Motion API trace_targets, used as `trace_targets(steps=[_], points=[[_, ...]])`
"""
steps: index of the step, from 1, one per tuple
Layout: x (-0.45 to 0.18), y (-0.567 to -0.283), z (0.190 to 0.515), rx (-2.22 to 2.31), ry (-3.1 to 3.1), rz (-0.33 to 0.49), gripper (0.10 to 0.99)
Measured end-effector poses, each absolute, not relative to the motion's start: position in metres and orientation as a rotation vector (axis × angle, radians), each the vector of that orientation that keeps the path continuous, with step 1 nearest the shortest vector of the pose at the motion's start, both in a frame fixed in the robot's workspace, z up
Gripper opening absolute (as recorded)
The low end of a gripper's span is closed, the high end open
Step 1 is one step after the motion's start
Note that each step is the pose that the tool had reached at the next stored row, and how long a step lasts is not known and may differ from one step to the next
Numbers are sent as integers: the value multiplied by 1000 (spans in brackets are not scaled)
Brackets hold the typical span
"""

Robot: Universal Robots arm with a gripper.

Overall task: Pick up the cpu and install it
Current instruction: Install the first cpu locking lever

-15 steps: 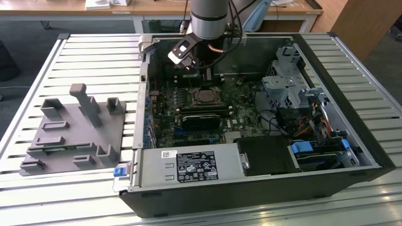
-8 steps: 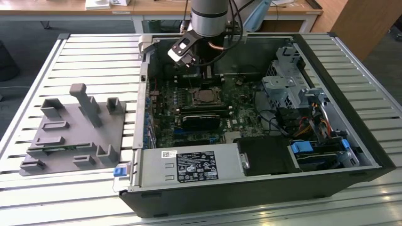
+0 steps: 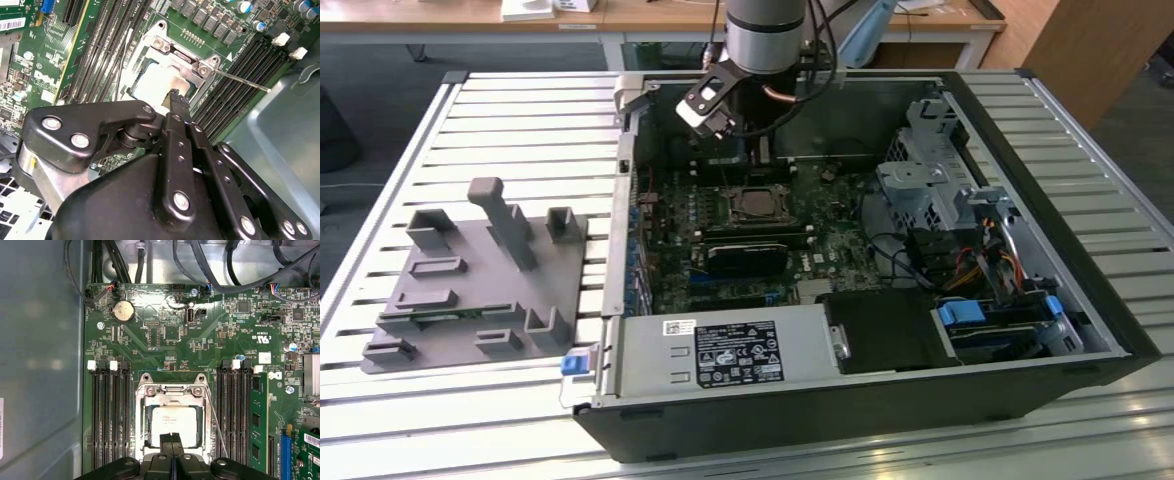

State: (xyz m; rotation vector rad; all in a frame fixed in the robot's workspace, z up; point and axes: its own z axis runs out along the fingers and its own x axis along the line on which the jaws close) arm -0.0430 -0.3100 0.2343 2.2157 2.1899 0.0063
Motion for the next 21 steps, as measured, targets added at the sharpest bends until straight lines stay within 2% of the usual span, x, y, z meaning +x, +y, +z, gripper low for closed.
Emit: trace_targets(steps=[13,21], points=[[-43,-310,240,2216,2190,6,106],[-43,-310,263,2216,2190,6,106]])
